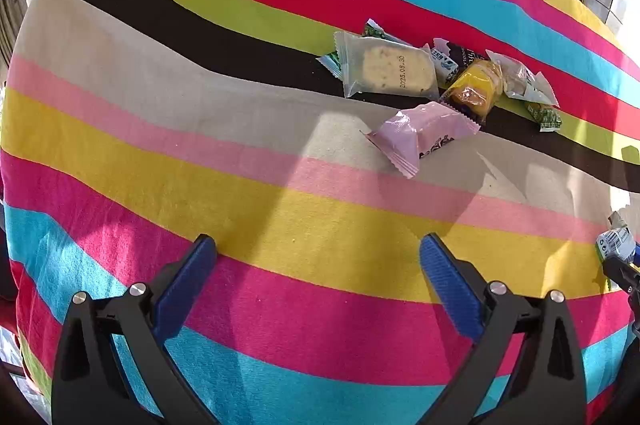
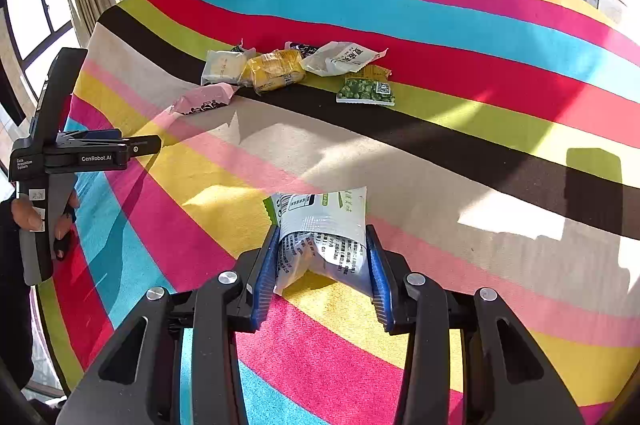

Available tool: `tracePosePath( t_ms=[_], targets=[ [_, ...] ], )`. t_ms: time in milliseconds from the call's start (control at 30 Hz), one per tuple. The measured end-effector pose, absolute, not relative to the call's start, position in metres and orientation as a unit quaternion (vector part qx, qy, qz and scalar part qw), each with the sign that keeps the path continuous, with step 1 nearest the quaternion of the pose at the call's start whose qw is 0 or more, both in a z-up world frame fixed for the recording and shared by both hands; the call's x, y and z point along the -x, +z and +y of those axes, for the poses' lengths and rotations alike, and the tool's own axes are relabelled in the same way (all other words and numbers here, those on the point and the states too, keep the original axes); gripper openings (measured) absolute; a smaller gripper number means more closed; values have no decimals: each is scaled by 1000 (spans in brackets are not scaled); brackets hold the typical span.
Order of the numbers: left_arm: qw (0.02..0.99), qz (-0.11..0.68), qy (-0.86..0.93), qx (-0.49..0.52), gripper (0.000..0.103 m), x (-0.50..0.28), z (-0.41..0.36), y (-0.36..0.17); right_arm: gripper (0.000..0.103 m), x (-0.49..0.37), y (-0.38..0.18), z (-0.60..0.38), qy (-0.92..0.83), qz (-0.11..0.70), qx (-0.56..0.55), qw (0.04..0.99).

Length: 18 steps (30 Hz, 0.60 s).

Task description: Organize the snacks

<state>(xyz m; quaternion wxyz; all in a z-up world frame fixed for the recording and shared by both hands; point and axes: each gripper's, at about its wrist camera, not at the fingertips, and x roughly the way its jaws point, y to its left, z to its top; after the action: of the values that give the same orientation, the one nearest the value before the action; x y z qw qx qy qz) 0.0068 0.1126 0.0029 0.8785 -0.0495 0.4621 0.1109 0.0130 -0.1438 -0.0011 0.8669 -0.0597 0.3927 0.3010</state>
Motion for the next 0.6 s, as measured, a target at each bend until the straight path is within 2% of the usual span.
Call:
tracePosePath(
  t_ms=[100,267,333,367,400,433,467,500,533,600],
  targets=[
    [878,472,80,29,101,-16,101,4,41,-16,-3,-146,304,402,46,862],
    [886,452,51,-92,101,-57,74,13,41,-14,-3,-147,311,403,35,860],
    [880,466,23,-93,101,-77,76,8,41,-14,-3,-149,314,404,30,859],
    [882,466,9,-73,97,-83,82,7,41,-15,-3,-150,315,404,27,858],
    [880,473,-10,-44,82,-85,88,7,41,-15,-3,-150,316,404,25,858],
    [880,474,-25,-16,75,-84,92,8,41,-15,-3,-151,317,404,23,858],
    [883,468,-20,-21,47,-79,91,11,41,-15,-3,-151,318,404,22,857],
    [884,466,-22,-34,34,-73,85,12,41,-15,-3,-151,319,404,21,857],
    [884,464,-30,-40,26,-65,78,12,41,-15,-3,-151,320,404,22,856],
    [888,456,-34,-52,26,-47,64,10,41,-14,-4,-150,322,404,23,856]
  ],
)
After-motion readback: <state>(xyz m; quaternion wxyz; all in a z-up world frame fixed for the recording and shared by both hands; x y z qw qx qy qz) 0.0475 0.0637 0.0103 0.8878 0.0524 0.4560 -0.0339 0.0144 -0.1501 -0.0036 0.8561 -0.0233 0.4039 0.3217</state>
